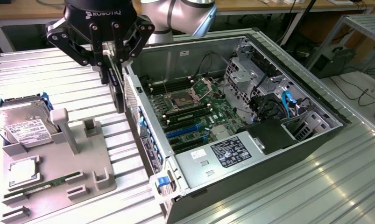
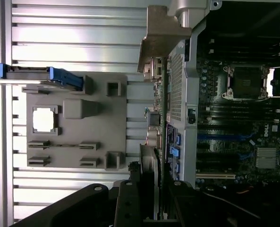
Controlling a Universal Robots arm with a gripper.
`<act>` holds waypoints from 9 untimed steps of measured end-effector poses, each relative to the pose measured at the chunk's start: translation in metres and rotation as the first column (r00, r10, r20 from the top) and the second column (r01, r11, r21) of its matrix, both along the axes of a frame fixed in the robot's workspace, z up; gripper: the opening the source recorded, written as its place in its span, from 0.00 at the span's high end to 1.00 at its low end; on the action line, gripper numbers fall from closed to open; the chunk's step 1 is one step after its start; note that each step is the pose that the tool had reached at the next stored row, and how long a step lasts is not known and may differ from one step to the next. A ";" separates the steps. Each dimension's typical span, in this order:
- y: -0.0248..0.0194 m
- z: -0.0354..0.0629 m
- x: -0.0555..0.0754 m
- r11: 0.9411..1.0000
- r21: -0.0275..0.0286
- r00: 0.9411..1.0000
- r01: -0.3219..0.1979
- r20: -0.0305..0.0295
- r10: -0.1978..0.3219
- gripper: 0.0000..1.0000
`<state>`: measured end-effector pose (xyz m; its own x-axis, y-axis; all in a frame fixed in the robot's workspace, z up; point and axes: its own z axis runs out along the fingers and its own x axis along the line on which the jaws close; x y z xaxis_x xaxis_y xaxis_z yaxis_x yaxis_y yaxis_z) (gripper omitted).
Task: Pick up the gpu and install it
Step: 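Pick up the gpu and move the gpu toward the slot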
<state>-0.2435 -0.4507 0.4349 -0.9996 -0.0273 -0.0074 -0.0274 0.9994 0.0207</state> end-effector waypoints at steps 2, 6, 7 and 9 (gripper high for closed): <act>0.0000 0.0000 0.002 1.000 0.000 1.000 0.000 0.000 0.000 0.73; 0.0000 -0.0001 0.006 1.000 0.000 1.000 0.000 0.000 0.000 0.73; 0.0000 -0.0001 0.007 1.000 0.000 1.000 -0.001 0.000 0.001 0.73; 0.0000 -0.0001 0.008 1.000 0.000 1.000 -0.001 0.000 0.001 0.73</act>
<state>-0.2350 -0.4507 0.4348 -0.9996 -0.0279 -0.0076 -0.0280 0.9994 0.0206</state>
